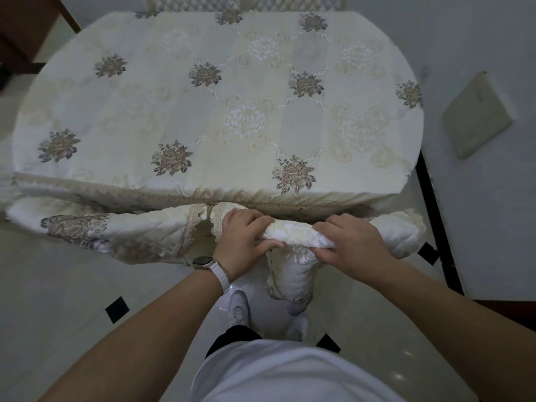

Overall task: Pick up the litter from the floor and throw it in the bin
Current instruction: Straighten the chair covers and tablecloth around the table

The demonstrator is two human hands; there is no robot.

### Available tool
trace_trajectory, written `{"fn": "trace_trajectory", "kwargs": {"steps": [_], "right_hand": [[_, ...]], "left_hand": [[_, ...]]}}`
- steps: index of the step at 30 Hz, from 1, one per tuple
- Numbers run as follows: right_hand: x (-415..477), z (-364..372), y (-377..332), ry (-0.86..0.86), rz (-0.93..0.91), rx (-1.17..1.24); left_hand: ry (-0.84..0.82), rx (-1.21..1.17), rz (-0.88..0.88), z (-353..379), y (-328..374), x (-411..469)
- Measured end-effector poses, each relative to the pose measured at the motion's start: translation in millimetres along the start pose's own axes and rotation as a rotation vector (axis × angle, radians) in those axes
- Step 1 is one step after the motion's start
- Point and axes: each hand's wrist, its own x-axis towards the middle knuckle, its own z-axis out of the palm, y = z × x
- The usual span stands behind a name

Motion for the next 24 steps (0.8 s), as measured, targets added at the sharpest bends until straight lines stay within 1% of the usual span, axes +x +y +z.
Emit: {"fn": "trace_trajectory", "kwargs": {"steps": [12,20,24], "right_hand": [[-0.2,-1.0,1.9,-0.005,-0.019,0.020],[-4.7,0.6,-2.1,-0.021,-0.019,0.025],[-7.0,2.9,-3.5,-0.003,0.000,0.039]], "left_hand": [[-0.004,0.083,0.016,-3.1,2.6,-2.6],[-0.030,0.055,-0.004,-6.8,4.1,-7.0],[-0.087,0.015,-0.032,-6.6,5.9,-7.5]]}}
